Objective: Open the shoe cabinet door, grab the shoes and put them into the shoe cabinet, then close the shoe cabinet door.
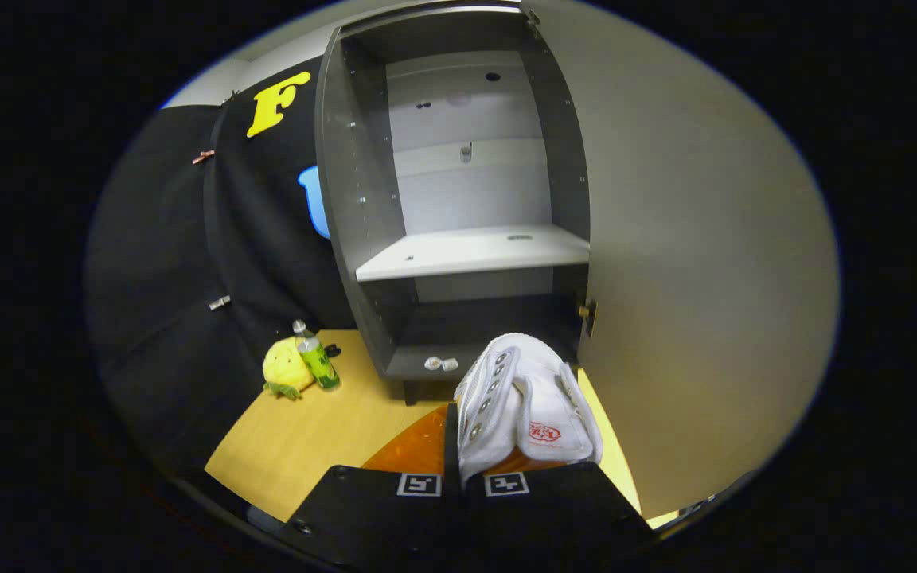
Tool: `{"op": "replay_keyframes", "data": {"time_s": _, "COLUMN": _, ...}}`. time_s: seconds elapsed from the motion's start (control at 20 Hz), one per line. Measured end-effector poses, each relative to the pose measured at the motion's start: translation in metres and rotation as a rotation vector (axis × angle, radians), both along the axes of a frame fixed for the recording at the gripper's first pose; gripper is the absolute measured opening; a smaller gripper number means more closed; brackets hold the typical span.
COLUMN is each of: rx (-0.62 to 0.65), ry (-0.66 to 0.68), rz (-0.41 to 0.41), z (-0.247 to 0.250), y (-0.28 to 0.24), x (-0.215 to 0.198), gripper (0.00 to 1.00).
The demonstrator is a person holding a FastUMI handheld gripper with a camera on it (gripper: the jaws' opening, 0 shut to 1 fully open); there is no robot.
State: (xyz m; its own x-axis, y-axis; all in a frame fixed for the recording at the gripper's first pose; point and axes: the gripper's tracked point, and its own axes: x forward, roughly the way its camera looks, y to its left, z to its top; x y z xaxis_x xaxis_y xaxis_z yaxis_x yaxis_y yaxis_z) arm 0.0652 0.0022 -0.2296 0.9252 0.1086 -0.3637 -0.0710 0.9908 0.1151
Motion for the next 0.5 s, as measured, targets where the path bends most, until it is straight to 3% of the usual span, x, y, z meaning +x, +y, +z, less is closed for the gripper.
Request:
{"op": "replay_keyframes", "data": {"time_s": 0.3, "rx": -0.016, "ry": -0.095, "rz": 0.046, "z": 0.089, "y": 0.011, "x": 0.073, "gripper": 0.05}}
{"op": "replay_keyframes", "data": {"time_s": 0.5, "rx": -0.029, "ry": -0.123, "rz": 0.068, "z": 0.122, "y": 0.024, "x": 0.136, "gripper": 0.05}}
